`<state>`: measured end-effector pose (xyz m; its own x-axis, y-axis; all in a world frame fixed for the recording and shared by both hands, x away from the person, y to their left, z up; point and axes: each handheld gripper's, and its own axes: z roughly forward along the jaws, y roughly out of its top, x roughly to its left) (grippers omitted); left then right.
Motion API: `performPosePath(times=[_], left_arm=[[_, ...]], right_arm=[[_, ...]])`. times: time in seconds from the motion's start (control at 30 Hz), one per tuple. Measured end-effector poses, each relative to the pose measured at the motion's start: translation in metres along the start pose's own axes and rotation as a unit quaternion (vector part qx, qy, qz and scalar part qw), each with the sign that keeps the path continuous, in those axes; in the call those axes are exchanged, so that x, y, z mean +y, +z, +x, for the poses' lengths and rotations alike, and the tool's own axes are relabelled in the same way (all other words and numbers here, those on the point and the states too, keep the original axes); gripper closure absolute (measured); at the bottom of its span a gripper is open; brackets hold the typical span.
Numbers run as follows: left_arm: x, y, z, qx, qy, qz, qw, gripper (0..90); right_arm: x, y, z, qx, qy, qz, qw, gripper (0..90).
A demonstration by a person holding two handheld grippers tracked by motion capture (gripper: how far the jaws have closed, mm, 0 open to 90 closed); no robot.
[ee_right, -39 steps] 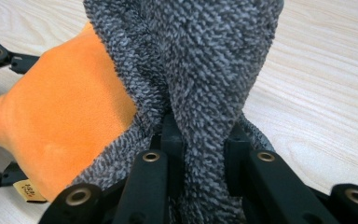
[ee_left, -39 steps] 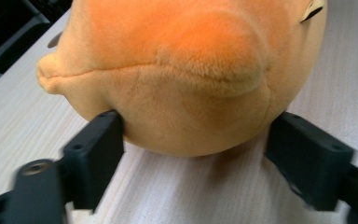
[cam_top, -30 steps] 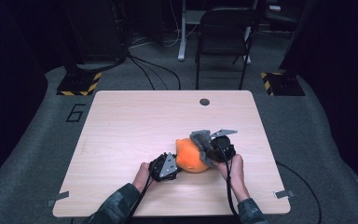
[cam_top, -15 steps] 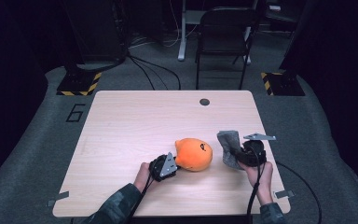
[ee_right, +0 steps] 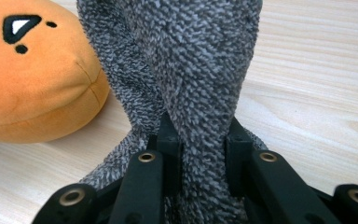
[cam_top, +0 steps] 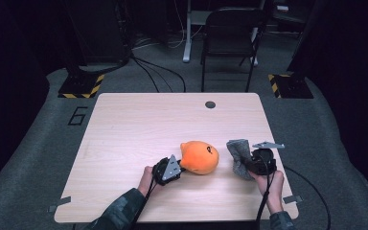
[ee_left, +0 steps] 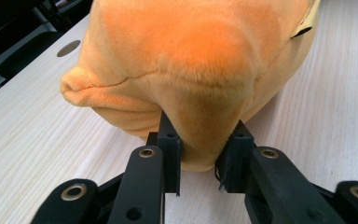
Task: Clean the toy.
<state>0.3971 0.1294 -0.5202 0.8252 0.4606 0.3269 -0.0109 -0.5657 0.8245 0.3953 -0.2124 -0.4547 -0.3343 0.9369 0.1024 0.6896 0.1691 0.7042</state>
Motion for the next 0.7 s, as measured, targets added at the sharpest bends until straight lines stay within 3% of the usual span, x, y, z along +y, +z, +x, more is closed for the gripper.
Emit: performPosePath(times=[0.1, 0.37, 0.43, 0.53, 0.7], left_arm=[[0.002, 0.0, 0.001, 0.001, -0.004, -0.004, 1.0, 76.0], [0.01, -0.003, 0.01, -0.013, -0.056, -0.029, 0.9979, 78.2], [0.017, -0.008, 0.015, -0.021, -0.081, -0.035, 0.9959, 78.1], [0.028, -0.019, 0.023, -0.041, -0.129, -0.045, 0.9897, 78.0], [0.04, -0.03, 0.031, -0.074, -0.177, -0.045, 0.9804, 77.6]], right_arm=[[0.0, -0.001, -0.003, -0.002, 0.0, 0.0, 1.0, 73.8], [-0.001, -0.002, -0.009, -0.006, 0.008, 0.0, 0.9999, 73.5], [-0.001, -0.001, -0.009, -0.006, 0.008, 0.0, 1.0, 73.5], [-0.001, -0.002, -0.01, -0.004, 0.013, -0.003, 0.9999, 73.5], [0.0, -0.004, -0.011, -0.005, 0.015, -0.008, 0.9998, 73.6]])
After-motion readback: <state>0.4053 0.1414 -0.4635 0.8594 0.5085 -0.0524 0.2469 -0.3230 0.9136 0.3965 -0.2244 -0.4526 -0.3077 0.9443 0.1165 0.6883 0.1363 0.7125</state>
